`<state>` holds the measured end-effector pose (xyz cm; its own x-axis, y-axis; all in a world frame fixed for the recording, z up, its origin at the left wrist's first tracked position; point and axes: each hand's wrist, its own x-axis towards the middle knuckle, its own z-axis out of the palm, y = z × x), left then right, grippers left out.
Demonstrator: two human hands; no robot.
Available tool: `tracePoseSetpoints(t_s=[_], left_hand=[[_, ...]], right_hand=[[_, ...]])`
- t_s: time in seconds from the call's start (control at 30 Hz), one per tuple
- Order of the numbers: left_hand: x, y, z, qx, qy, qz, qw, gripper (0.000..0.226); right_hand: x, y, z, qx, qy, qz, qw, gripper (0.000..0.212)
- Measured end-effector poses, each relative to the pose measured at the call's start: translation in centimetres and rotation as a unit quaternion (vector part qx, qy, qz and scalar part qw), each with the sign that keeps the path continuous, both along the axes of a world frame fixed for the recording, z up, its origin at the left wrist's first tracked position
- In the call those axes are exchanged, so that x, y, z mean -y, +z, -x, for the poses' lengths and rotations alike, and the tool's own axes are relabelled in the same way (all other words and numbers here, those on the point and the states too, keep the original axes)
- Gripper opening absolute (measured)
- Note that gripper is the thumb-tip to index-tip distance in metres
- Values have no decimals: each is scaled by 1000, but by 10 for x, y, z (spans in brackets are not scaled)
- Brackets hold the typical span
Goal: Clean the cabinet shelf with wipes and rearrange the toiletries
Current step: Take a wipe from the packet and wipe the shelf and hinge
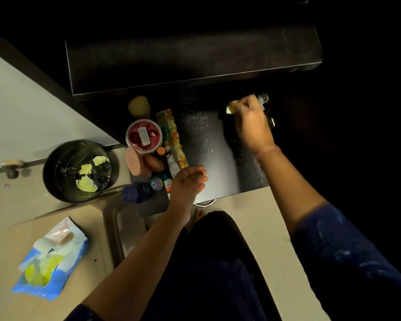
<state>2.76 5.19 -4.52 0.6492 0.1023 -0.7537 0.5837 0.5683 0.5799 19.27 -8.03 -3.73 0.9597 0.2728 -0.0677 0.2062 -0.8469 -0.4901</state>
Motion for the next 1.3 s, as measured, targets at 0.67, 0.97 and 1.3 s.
tracePoseSetpoints(t_s=[0.67,0.97,1.3], left_hand=[[0,-14,-17,1,9,-17,1000,18],[8,-4,-24,-4,0,-32,999,22],[3,-3,-18,7,9,0,1000,22]], right_hand=[[92,-40,179,-163,16,156,974,34],[-2,2,17,53,27,129,990,31],[-3,-42,-20,-59,-21,152,986,39]])
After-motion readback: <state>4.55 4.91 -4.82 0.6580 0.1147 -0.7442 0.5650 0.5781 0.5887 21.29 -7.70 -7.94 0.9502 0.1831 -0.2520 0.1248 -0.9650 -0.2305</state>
